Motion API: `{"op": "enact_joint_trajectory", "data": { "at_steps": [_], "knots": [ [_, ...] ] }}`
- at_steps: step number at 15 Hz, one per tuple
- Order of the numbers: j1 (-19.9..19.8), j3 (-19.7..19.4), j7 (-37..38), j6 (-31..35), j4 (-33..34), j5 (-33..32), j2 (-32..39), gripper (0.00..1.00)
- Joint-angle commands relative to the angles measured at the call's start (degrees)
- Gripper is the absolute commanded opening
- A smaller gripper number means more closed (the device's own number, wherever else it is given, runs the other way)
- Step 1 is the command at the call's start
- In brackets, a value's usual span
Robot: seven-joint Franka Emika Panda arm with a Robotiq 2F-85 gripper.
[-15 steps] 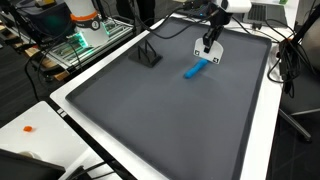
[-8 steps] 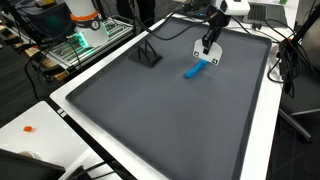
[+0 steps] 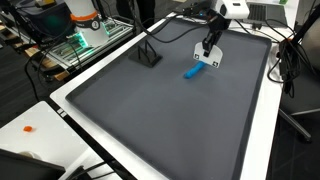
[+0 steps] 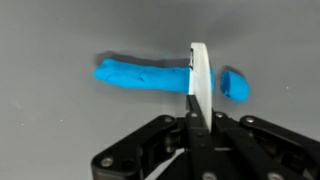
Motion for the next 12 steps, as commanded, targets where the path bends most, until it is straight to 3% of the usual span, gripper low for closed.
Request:
{"op": "enact_joint_trajectory", "data": {
  "at_steps": [1, 12],
  "knots": [
    [0.38, -0.71, 0.78, 1.76, -0.62, -1.00, 0.34, 0.01],
    [0.33, -0.69, 1.40, 4.08, -1.45, -0.34, 1.95, 0.01]
  ]
}}
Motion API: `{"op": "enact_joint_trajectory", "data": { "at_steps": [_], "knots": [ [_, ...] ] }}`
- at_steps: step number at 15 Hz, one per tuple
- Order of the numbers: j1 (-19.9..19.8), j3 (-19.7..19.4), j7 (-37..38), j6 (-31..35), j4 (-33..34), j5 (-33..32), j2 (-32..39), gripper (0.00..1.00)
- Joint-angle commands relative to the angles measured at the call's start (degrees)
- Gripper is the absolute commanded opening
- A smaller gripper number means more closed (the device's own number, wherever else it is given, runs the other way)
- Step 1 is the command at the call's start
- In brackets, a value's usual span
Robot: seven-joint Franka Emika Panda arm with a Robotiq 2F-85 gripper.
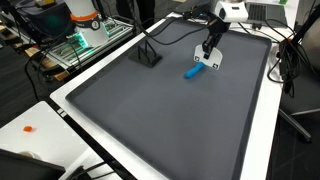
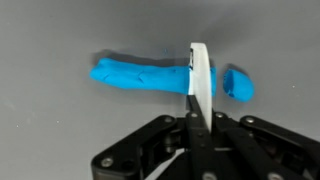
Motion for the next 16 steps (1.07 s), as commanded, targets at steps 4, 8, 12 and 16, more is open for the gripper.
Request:
{"op": "enact_joint_trajectory", "data": {
  "at_steps": [4, 8, 12, 16],
  "knots": [
    [0.25, -0.65, 1.15, 2.81, -1.46, -0.27, 1.42, 0.01],
    [0.11, -0.60, 1.00, 3.01, -2.04, -0.04, 1.63, 0.01],
    [-0.10, -0.51, 0.97, 3.82, -3.15, 0.41, 1.54, 0.01],
    [-0.43, -0.14, 0.37, 3.58, -4.47, 1.09, 0.91, 0.01]
  ]
}}
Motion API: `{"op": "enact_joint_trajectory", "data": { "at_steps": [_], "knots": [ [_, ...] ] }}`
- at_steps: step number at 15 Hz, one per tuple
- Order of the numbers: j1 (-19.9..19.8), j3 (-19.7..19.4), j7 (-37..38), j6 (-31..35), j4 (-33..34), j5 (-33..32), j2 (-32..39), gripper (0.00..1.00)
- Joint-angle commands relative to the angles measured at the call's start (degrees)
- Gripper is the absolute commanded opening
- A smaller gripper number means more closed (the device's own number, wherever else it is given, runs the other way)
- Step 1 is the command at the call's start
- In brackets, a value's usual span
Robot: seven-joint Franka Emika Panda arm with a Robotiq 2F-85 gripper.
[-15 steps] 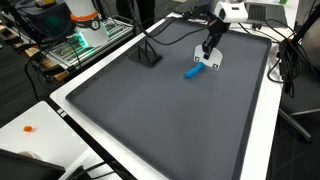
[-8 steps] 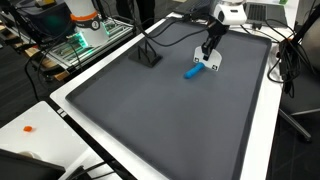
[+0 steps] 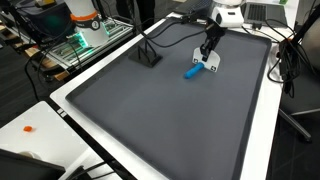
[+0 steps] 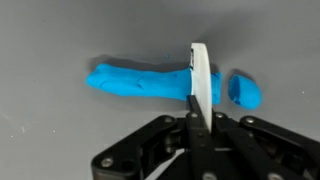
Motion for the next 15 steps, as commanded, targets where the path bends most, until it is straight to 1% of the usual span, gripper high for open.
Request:
{"op": "enact_joint_trajectory", "data": {
  "at_steps": [1, 15],
  "knots": [
    [-0.42, 0.10, -0.11, 1.09, -3.24, 1.04, 0.16, 0.01],
    [-0.83, 0.84, -1.37, -2.99, -4.96, 2.84, -2.70, 0.01]
  ]
}}
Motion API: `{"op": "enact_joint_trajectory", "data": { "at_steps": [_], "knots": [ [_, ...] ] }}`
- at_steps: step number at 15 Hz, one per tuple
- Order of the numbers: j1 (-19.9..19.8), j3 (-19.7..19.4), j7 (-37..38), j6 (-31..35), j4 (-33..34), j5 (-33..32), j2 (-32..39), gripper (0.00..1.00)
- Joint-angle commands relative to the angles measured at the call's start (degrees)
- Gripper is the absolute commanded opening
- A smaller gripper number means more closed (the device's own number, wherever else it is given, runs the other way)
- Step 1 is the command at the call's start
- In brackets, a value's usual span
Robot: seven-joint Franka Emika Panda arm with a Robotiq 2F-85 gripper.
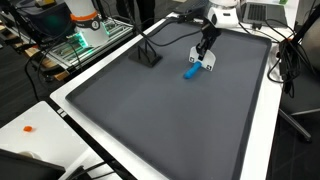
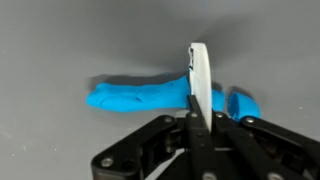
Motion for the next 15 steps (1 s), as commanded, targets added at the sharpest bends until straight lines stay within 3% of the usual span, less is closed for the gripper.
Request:
{"op": "enact_joint_trajectory", "data": {
  "at_steps": [1, 15],
  "knots": [
    [-0.67, 0.68, -1.06, -2.18, -2.85, 1.27, -1.56, 0.01],
    [-1.28, 1.07, -2.64, -3.44, -3.85, 1.78, -5.28, 0.01]
  ]
}}
